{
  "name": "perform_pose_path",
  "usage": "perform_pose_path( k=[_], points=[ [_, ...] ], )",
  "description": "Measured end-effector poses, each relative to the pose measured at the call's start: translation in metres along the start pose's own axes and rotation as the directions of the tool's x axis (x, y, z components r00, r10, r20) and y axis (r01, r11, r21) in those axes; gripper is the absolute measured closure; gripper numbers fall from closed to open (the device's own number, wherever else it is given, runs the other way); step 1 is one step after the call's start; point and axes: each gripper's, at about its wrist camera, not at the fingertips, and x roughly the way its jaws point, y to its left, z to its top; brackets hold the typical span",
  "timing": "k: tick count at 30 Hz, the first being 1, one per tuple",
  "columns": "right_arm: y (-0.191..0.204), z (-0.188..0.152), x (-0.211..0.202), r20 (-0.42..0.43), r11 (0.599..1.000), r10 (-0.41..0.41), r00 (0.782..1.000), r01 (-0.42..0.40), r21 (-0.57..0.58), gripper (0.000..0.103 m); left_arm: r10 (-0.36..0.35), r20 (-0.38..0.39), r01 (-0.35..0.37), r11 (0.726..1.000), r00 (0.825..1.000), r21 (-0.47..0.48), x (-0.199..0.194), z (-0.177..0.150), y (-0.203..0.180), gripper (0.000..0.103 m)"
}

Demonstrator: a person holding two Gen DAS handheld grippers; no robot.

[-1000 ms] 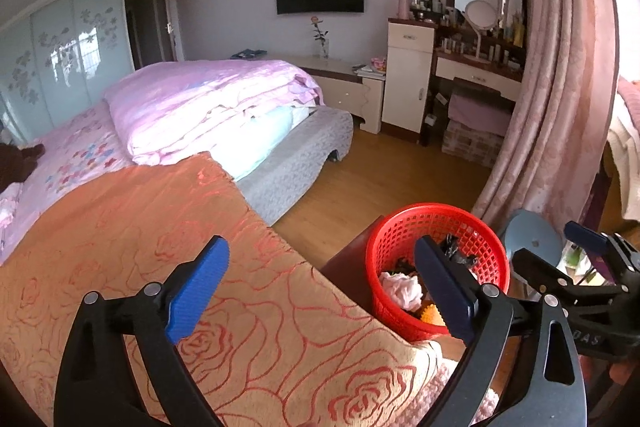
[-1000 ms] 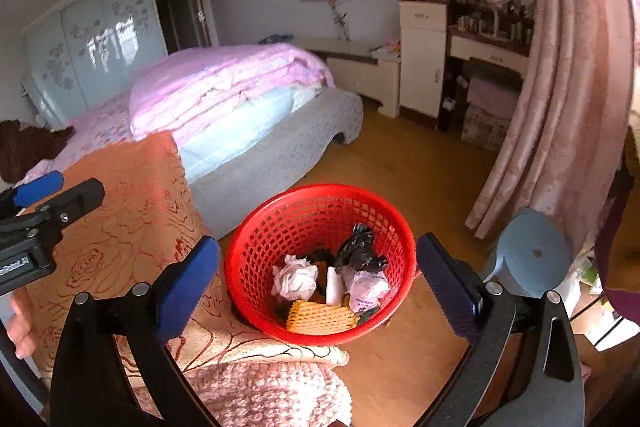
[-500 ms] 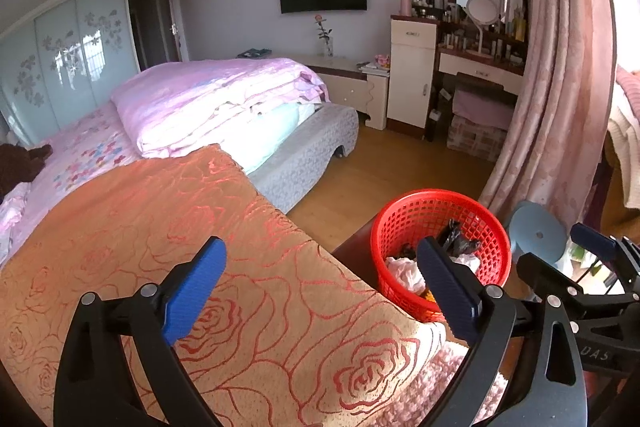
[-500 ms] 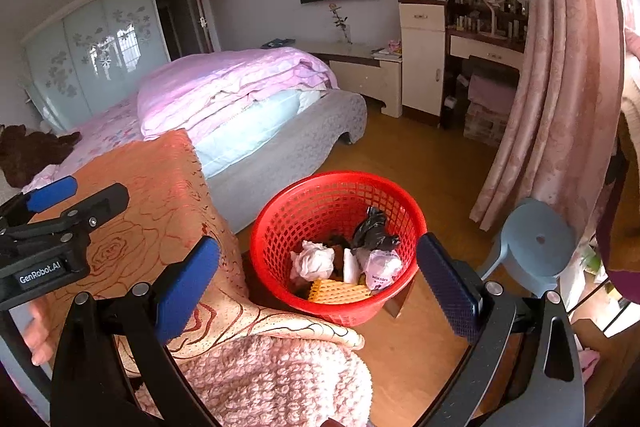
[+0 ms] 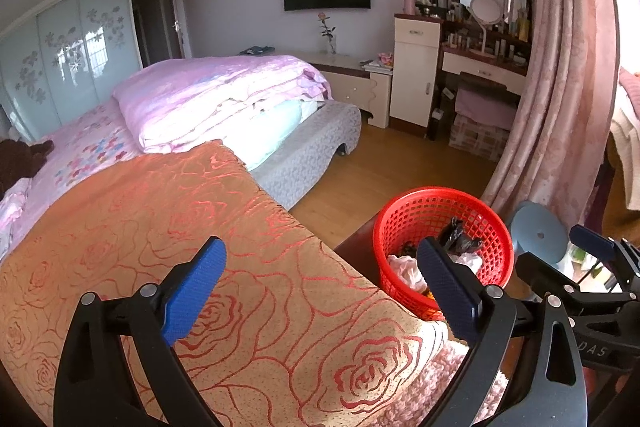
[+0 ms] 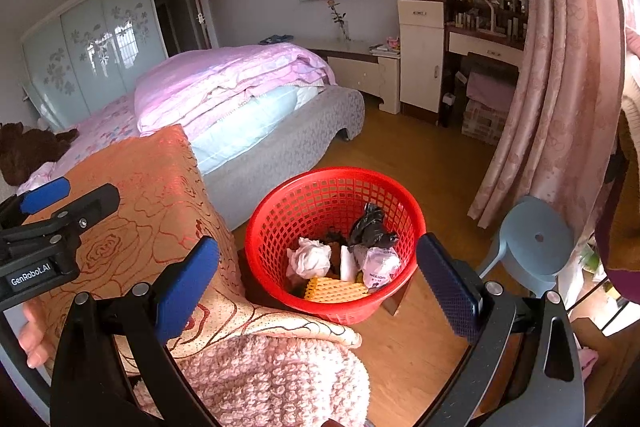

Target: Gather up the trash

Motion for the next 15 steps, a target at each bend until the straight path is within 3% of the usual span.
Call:
perform_pose_path(
  k=[15],
  points=[
    [0.0017, -0.0054, 0.0044, -0.012, 1.0, 0.005, 1.0, -0.005, -0.002, 0.007, -0.006, -0.009, 0.006, 1.0, 1.0, 0.001, 0.0018, 0.0013, -0.0002, 0.01]
  ],
)
